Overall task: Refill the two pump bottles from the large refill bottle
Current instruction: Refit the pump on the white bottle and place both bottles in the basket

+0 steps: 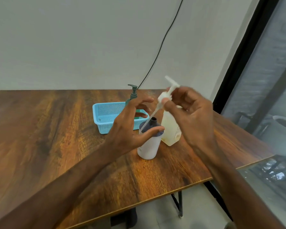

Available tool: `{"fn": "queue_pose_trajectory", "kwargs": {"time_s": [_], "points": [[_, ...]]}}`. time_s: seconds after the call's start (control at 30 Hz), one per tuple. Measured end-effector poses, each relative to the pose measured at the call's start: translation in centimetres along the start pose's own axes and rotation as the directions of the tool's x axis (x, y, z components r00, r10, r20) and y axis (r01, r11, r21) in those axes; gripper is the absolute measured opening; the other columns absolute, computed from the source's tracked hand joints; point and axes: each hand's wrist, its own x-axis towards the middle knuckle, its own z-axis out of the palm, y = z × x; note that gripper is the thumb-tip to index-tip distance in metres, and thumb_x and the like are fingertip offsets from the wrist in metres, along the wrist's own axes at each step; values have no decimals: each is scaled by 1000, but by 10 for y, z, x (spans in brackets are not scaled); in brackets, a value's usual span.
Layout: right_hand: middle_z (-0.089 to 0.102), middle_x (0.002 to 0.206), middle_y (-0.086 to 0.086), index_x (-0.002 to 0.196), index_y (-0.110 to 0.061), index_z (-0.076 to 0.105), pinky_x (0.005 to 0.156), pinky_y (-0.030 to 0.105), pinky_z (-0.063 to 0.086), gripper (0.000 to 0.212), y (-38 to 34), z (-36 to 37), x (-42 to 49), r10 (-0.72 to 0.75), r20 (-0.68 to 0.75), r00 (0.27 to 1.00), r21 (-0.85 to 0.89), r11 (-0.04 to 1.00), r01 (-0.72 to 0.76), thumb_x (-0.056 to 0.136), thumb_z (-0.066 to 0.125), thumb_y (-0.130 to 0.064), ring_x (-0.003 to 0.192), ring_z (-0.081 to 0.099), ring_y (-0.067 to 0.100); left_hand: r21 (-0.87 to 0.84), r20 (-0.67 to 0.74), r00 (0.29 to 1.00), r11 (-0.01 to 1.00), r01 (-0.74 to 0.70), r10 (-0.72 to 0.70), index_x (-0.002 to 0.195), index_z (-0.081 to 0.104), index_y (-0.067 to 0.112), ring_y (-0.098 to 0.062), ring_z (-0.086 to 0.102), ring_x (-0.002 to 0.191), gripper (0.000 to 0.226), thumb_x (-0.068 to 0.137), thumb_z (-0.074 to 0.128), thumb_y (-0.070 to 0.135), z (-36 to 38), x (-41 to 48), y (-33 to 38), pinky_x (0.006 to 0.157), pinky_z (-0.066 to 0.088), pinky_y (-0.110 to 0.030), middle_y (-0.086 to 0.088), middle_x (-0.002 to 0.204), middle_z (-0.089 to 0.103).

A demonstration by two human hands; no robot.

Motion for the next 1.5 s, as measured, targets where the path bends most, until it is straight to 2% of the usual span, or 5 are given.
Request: {"fn": "queue_pose_trajectory", "kwargs": {"time_s": [0.1,0.27,0.83,1.17,1.5], "points": [[74,110,-5,121,-12,68,86,36,61,32,-15,-7,23,-62,-62,996,-9,998,61,90,75,-17,101,72,10,1,105,990,996,93,-93,141,48,16,-14,65,116,85,76,85,57,4,-5,-16,98,56,-29,2,128,64],[74,111,-5,122,-12,69,85,35,62,33,-21,-7,45,-113,1,994,-90,990,112,90,75,-18,98,73,10,36,320,926,979,199,-200,142,46,29,1,57,116,84,75,80,67,11,-18,-31,95,47,-6,10,137,61],[73,110,-7,124,-13,69,86,26,59,32,-19,-19,54,-147,47,988,-153,976,153,92,71,-17,98,71,3,32,274,926,965,262,-260,141,51,31,18,53,117,82,74,80,68,12,-22,-27,94,46,-5,23,131,57],[71,98,-14,105,-26,72,77,24,59,18,41,9,8,118,262,958,-411,912,0,90,73,-35,91,65,0,31,274,936,975,222,-222,140,56,22,-3,63,116,78,77,87,57,12,-22,-28,94,55,-20,9,131,66],[61,119,-21,129,-31,56,75,4,48,48,59,18,-17,201,243,949,-278,952,-130,86,73,-47,105,58,-8,-62,302,925,964,260,-231,143,54,28,-10,62,125,67,86,75,56,4,-17,-24,101,55,-38,14,135,64]]}}
